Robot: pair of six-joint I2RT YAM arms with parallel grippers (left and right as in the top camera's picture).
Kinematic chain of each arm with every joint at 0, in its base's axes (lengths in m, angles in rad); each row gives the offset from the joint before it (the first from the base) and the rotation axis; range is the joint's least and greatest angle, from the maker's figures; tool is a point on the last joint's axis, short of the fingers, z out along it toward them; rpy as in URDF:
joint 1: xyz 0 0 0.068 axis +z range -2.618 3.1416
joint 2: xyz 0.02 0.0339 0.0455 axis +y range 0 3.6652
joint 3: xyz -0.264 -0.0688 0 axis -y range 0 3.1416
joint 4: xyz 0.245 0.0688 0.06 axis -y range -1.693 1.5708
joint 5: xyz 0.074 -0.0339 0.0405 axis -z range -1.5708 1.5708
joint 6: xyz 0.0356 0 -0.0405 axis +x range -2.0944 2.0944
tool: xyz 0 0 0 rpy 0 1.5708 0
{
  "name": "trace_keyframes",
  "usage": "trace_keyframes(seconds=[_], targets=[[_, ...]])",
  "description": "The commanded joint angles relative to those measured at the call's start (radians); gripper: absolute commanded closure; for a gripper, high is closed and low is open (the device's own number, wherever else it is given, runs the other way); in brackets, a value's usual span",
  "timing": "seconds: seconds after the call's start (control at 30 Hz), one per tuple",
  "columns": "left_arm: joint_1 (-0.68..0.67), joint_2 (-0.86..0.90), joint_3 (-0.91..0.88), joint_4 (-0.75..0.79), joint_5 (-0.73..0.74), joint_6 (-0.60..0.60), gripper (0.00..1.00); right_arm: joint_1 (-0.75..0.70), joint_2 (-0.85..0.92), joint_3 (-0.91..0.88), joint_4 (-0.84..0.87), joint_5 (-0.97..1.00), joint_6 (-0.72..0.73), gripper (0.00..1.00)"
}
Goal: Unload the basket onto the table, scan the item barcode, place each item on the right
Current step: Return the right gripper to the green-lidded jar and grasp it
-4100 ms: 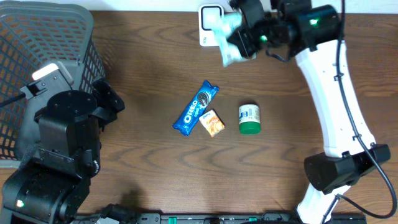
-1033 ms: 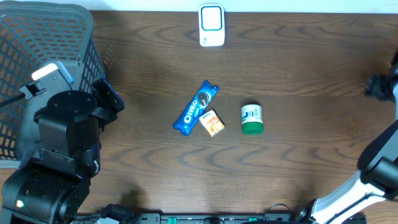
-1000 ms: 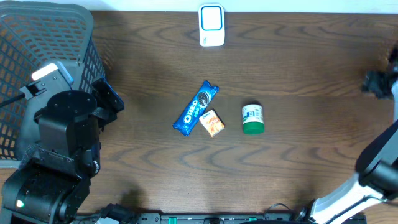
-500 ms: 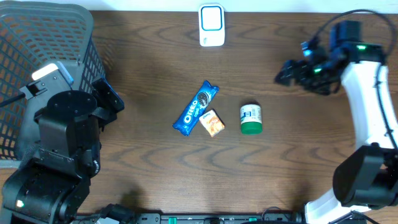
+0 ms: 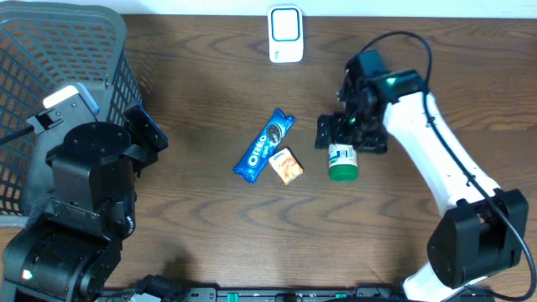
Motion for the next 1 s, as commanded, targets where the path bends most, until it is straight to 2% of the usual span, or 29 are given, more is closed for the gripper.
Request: trace_keyframes(seconds=[0.0,0.17,0.37,0.83,0.97], targets=[[0.004,0.0,0.003,-0.002,-0.013,0.014,0.08,0.043,0.008,-0.023,-0.014,0.132,0.166,0.01],[0.004,0.0,0.003,-0.002,-0.013,0.014,0.09,0.085,0.008,-0.061,0.003,0.227,0.191,0.01],[0.004,0.0,0.003,-0.002,-0.013,0.014,0.08,0.092,0.008,-0.106,0.043,0.228,0.201,0.01],[0.004,0.0,0.003,-0.002,-0.013,0.014,0.09,0.095,0.008,-0.33,0.338,0.309,0.198,0.01],[0.004,0.0,0.003,-0.002,-0.013,0.014,0.08,0.095,0.008,-0.408,0.437,0.315,0.198,0.08]])
